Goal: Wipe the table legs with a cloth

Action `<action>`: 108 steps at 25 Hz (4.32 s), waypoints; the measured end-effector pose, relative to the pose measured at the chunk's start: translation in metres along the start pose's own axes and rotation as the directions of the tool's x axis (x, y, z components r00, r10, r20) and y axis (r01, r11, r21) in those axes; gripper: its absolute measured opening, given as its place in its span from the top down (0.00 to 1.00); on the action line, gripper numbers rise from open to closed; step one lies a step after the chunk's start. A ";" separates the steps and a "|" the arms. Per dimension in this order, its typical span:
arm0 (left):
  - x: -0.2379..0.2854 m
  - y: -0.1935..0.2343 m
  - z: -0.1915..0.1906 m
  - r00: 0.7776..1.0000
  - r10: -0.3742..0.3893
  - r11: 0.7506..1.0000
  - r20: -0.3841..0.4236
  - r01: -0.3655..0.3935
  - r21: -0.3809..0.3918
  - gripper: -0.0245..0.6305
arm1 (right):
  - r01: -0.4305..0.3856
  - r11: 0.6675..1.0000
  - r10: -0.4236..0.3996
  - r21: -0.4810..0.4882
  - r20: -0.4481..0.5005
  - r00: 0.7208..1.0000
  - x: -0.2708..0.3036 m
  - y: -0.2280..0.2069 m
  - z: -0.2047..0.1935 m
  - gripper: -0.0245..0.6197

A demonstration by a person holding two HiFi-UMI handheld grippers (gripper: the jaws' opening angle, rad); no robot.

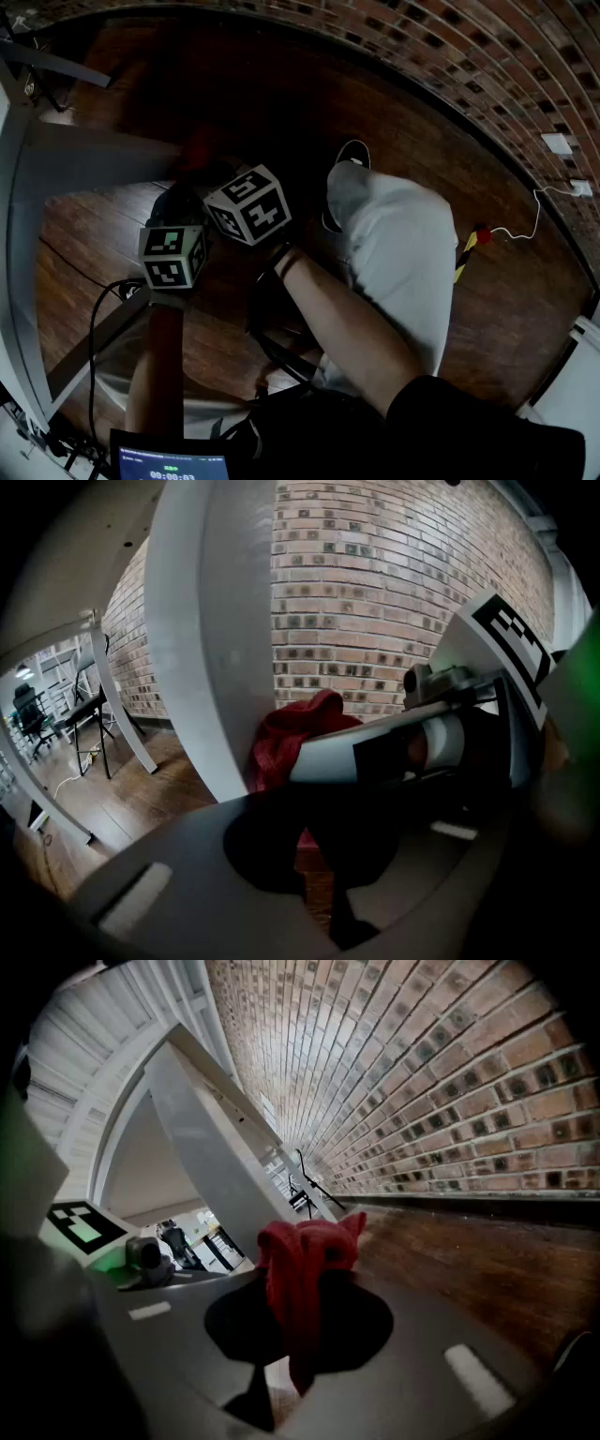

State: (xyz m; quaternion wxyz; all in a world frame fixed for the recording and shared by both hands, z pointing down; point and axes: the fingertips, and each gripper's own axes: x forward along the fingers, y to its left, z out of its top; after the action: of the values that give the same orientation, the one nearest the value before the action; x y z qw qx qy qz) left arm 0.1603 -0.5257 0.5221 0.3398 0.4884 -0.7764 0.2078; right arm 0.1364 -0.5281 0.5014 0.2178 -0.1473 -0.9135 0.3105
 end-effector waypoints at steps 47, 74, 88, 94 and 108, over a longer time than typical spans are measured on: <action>0.230 0.018 -0.210 0.926 0.001 0.898 -0.377 -0.167 -0.408 0.96 | 0.211 0.830 -0.070 0.516 -0.279 0.958 0.107 -0.239 -0.221 0.88; 0.139 0.030 -0.097 0.961 0.261 0.699 -0.086 -0.250 -0.670 0.96 | -0.055 0.940 0.167 0.335 -0.316 0.934 0.099 -0.142 -0.099 0.89; -0.020 0.013 0.057 0.926 0.246 0.795 0.288 -0.022 -0.606 0.96 | -0.104 0.988 0.111 0.115 -0.051 0.993 0.012 -0.001 0.070 0.89; -0.080 0.008 0.112 0.877 0.269 0.797 0.397 0.028 -0.603 0.96 | -0.135 0.990 0.134 0.041 0.020 0.991 -0.020 0.050 0.129 0.89; -0.165 0.000 0.212 0.747 0.175 0.865 0.641 0.195 -0.463 0.96 | -0.203 0.972 0.225 -0.118 0.233 0.946 -0.061 0.132 0.233 0.89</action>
State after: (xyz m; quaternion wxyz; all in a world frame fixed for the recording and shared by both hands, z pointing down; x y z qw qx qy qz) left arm 0.1396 -0.5619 0.2568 0.1571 0.4282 -0.8692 -0.1908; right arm 0.0931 -0.5690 0.2330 0.0614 -0.2161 -0.9253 0.3056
